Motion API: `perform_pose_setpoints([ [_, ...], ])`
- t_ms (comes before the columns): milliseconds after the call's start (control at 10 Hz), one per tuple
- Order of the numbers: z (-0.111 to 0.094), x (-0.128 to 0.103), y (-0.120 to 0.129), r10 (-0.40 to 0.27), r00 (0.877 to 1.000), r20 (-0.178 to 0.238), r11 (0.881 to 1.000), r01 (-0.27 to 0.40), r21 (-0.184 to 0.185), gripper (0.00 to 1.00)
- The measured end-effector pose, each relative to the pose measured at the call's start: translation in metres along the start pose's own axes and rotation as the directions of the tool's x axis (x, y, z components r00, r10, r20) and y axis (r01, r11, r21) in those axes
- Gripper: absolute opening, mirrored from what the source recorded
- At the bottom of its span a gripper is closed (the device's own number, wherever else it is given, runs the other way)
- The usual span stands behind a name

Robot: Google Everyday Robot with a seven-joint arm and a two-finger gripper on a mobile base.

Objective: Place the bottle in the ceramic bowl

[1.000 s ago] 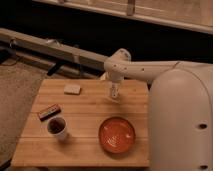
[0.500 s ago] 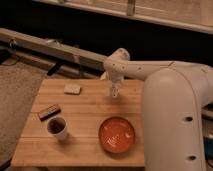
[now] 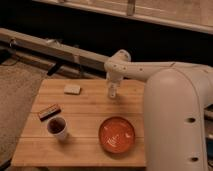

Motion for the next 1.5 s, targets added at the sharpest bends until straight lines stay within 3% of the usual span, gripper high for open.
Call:
perform_pose_setpoints([
  [200, -0.012, 0.000, 0.010, 0.011, 1.000, -0.006, 1.000, -0.011, 0.006, 0.04],
  [600, -0.067, -0.011, 0.048, 0.040, 0.999, 0.010, 0.998, -0.040, 0.043, 0.00],
  [800, -0.098, -0.035, 0.073, 0.048, 0.998, 0.033, 0.997, -0.050, 0.062, 0.00],
  [1000, -0.121, -0.074, 0.087, 0.041, 0.997, 0.070, 0.996, -0.046, 0.072, 0.00],
  [1500, -0.157, -0.175, 0.104, -0.002, 0.977, 0.215, 0.996, -0.016, 0.083, 0.00],
])
